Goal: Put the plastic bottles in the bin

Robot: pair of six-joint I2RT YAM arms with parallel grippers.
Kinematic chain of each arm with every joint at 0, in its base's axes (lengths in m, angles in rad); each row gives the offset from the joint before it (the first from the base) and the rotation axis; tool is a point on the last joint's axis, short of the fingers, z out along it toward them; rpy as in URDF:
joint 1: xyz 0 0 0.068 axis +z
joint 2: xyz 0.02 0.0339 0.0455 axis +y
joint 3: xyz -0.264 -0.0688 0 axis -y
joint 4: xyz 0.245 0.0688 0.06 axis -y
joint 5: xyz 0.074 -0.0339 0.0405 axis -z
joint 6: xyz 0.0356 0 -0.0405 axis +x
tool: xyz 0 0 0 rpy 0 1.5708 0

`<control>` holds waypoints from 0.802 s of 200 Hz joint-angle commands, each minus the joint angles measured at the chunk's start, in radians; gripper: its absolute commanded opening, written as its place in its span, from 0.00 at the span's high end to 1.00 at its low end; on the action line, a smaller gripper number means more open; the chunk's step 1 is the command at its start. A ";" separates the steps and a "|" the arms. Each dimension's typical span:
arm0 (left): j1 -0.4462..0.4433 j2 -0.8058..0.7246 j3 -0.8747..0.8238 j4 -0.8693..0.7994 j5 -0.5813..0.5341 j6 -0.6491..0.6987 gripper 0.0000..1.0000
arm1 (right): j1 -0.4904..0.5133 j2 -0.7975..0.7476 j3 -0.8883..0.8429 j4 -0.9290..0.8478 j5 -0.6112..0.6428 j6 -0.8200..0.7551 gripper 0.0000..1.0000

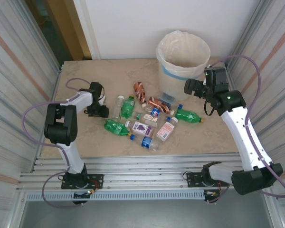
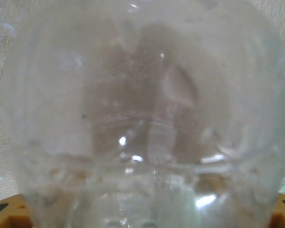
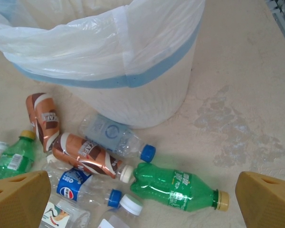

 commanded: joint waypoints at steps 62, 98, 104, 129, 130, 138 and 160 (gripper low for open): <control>0.007 -0.261 -0.073 0.013 -0.024 -0.057 0.52 | 0.009 -0.011 -0.004 0.020 -0.057 0.031 0.02; -0.022 -0.482 -0.148 0.062 0.026 -0.091 0.51 | 0.022 0.006 -0.003 0.056 -0.141 0.047 0.02; -0.032 -0.520 -0.166 0.079 0.034 -0.096 0.51 | 0.028 0.010 0.000 0.065 -0.159 0.050 0.02; -0.098 -0.667 -0.224 0.154 0.076 -0.097 0.52 | 0.060 0.037 0.015 0.110 -0.234 0.063 0.02; -0.101 -0.672 -0.227 0.158 0.077 -0.097 0.52 | 0.063 0.037 0.015 0.113 -0.237 0.063 0.02; -0.131 -0.712 -0.246 0.193 0.095 -0.092 0.52 | 0.078 0.049 0.021 0.131 -0.268 0.068 0.01; -0.214 -0.802 -0.296 0.300 0.146 -0.078 0.52 | 0.125 0.087 0.043 0.189 -0.369 0.085 0.01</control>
